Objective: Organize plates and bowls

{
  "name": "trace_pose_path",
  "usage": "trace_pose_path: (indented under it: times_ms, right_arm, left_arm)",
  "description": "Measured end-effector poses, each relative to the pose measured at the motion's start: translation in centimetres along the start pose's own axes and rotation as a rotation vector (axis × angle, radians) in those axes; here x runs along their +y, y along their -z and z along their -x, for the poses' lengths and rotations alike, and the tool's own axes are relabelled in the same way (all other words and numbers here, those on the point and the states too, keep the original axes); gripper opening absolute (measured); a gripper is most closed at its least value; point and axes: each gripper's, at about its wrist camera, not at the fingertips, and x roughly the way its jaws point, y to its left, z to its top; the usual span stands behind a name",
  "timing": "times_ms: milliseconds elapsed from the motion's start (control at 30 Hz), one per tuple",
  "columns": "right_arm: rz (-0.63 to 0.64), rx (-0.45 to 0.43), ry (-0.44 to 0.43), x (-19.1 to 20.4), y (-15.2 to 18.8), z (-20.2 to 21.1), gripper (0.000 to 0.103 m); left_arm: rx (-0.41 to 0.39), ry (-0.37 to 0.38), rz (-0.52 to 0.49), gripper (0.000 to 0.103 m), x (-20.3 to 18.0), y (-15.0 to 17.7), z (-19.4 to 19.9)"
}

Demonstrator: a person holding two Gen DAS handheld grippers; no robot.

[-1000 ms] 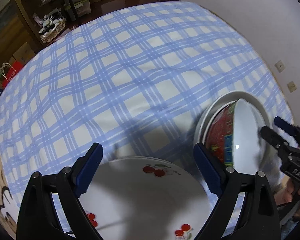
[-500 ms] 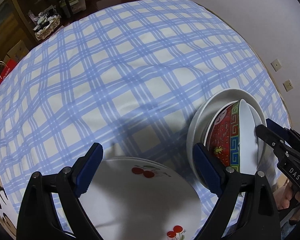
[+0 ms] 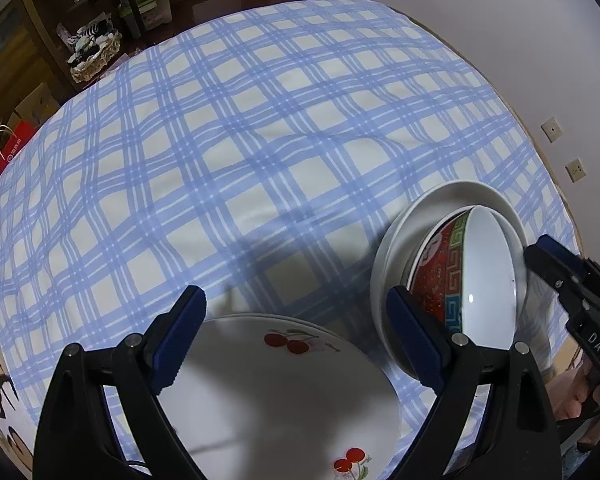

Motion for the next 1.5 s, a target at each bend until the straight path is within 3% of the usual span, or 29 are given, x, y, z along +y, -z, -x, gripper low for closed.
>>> trace_pose_path:
  times_ms: [567,633,833,1200,1500]
  right_arm:
    - [0.027,0.021,0.006,0.0,-0.1,-0.2,0.039]
    - [0.045,0.028,0.002,0.4,-0.1,-0.3,0.026]
    - [0.092,0.067,0.02,1.4,0.0,-1.2,0.015]
    - [0.081,0.062,0.019,1.3,-0.1,-1.4,0.015]
    - [0.066,0.069,0.016,0.8,-0.2,-1.8,0.015]
  left_arm:
    - [0.016,0.014,0.013,0.09,0.1,0.0,-0.5]
    - [0.007,0.014,0.001,0.09,-0.2,0.0,-0.4]
    - [0.016,0.014,0.006,0.09,-0.3,-0.1,-0.4]
    - [0.015,0.032,0.048,0.09,0.0,0.0,-0.7]
    - [-0.007,0.038,0.018,0.088,-0.6,0.0,-0.5]
